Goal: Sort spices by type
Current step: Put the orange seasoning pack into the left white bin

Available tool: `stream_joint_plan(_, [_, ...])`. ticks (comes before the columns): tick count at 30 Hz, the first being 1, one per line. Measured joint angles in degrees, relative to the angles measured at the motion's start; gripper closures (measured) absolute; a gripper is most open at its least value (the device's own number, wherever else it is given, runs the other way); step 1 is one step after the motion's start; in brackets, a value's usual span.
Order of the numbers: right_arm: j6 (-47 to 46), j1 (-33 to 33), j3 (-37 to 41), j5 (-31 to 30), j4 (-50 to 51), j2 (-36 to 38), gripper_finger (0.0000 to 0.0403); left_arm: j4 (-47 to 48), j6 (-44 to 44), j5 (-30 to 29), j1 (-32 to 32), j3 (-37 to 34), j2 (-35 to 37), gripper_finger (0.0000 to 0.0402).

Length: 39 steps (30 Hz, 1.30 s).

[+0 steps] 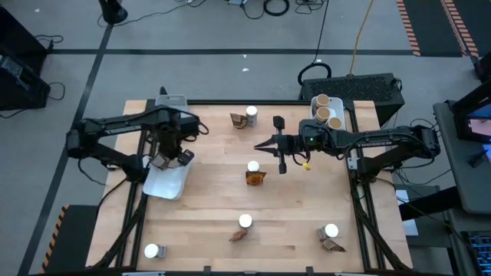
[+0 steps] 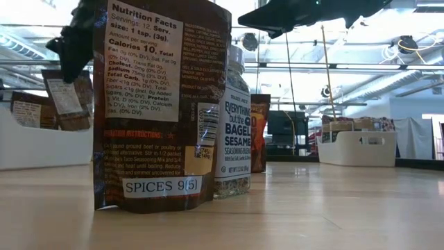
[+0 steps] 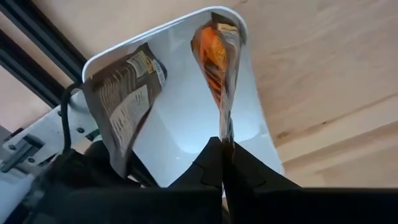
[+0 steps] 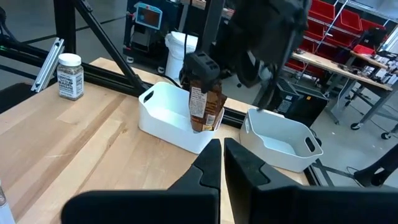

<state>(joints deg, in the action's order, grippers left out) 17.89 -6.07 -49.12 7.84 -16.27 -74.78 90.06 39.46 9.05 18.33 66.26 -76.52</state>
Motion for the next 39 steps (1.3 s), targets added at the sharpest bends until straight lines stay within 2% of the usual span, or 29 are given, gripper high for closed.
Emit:
stream_joint_plan(6, [0.13, 0.00, 0.00, 0.00, 0.14, 0.00, 0.0403, -0.02, -2.79, 1.02, 1.73, 0.00, -3.42, 0.0398])
stream_joint_plan(10, [0.13, 0.00, 0.00, -0.02, 0.31, 0.00, 0.0403, 0.00, -2.49, -1.35, 3.28, -0.02, -4.18, 0.0398])
stream_joint_plan(19, [-0.09, 0.00, 0.00, -0.01, 0.33, 0.00, 0.0403, -0.02, -2.34, -1.51, 6.51, -0.04, -6.45, 0.0398])
stream_joint_plan(21, [-0.11, 0.00, 0.00, -0.02, 0.37, 0.02, 0.0403, -0.02, -2.30, -0.35, 6.51, -0.04, -6.98, 0.0398])
stream_joint_plan(25, [-0.09, 0.00, 0.00, -0.02, 0.68, 0.01, 0.0403, -0.04, -1.07, 7.05, 6.15, -0.04, -7.35, 0.0398])
stream_joint_plan(28, [0.20, 0.00, 0.00, -0.02, 0.79, 0.01, 0.0403, -0.04, -0.89, 10.06, 5.74, -0.04, -7.35, 0.0398])
stream_joint_plan(33, [0.65, 0.00, 0.00, -0.04, 0.76, 0.02, 0.0403, -0.07, -4.21, 10.63, 4.83, -0.04, -4.55, 0.0398])
stream_joint_plan(39, [0.55, 0.00, 0.00, -0.04, 1.59, 0.02, 0.0403, -0.17, -2.62, 4.31, 4.82, -0.95, 4.30, 0.0399])
